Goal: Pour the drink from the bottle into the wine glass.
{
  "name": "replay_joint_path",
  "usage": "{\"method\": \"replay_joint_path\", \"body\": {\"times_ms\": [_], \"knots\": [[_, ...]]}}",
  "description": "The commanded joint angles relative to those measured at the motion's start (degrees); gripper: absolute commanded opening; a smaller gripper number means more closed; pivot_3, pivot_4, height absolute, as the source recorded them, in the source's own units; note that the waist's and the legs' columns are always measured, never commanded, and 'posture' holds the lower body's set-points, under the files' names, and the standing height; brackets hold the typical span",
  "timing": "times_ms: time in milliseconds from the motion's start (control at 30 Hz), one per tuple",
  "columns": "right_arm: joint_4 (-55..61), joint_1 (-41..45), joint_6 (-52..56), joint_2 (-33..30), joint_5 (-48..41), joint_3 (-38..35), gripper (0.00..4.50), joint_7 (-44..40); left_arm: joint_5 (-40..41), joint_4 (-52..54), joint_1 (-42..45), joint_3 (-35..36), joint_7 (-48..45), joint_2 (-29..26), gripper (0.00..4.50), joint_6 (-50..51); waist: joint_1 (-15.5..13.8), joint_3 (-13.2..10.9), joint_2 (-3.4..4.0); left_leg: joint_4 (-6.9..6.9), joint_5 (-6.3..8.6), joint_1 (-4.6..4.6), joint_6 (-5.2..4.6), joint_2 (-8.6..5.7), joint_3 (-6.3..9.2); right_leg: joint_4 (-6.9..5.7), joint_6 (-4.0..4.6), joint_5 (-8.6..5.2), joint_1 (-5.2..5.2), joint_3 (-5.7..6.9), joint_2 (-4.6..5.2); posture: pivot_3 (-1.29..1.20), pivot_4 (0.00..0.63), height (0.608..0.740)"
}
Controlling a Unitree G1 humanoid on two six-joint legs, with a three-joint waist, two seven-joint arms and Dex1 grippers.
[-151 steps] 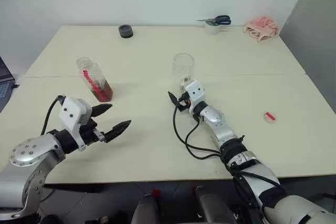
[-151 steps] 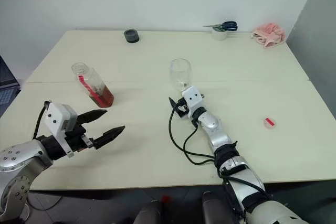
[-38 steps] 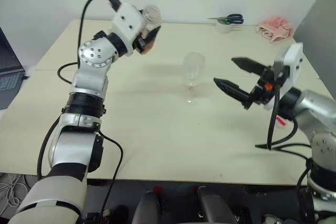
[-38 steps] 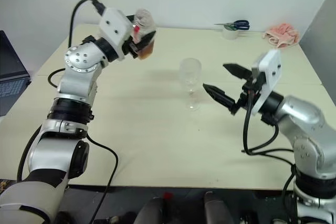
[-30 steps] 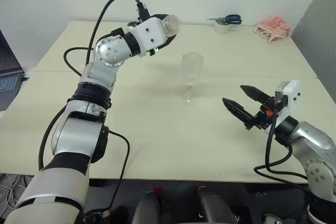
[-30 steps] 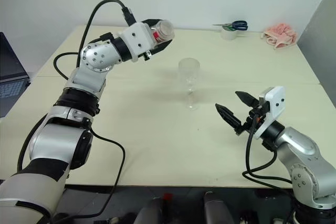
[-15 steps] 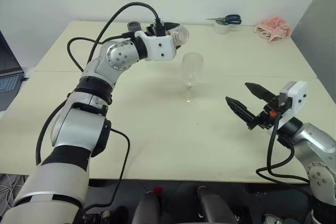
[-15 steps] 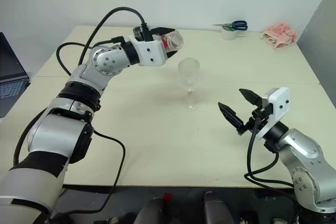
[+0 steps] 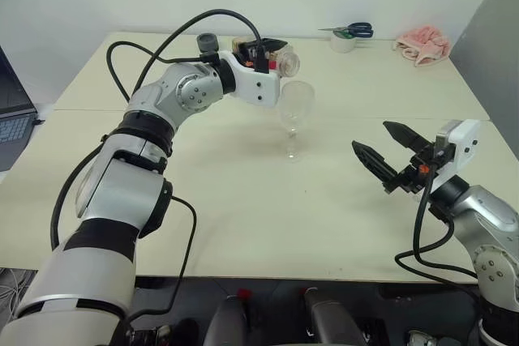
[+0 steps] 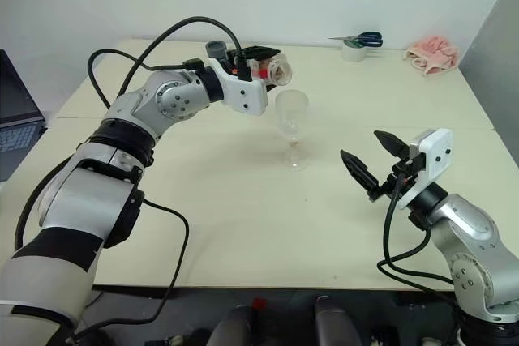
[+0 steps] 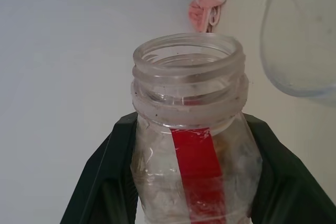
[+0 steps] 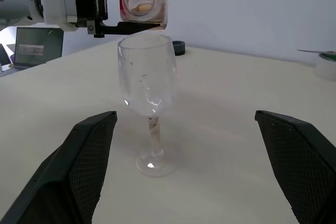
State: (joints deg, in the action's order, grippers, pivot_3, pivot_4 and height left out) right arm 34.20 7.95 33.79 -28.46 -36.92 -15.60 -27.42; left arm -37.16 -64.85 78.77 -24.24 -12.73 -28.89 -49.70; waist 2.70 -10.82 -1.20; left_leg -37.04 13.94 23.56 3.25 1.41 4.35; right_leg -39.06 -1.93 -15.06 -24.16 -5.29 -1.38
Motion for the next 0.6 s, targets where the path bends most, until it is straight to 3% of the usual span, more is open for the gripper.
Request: {"method": "replay_joint_path", "body": {"times_ms": [33, 600], "knots": [[0.65, 0.78, -1.74, -0.42, 0.33, -0.23, 4.5, 0.32, -1.58, 0.28, 2.85, -0.69, 3.65, -0.77, 2.13, -0.89, 0.0, 0.0, 0.0, 0.0, 0.0, 0.0, 0.0, 0.0, 0.0, 0.0, 0.0, 0.0, 0.0, 0.0, 0.0, 0.0, 0.15, 0.74], [0.15, 2.1, -1.6, -0.61, 0.33, -0.09, 4.5, 1.69, -9.26, -0.8, 5.96, -5.95, 13.39, -1.67, 2.13, -1.88, 0.0, 0.0, 0.0, 0.0, 0.0, -0.05, 0.0, -0.01, -0.01, -0.07, 0.01, 0.01, 0.01, 0.0, 0.02, 0.0, 0.15, 0.74]]}}
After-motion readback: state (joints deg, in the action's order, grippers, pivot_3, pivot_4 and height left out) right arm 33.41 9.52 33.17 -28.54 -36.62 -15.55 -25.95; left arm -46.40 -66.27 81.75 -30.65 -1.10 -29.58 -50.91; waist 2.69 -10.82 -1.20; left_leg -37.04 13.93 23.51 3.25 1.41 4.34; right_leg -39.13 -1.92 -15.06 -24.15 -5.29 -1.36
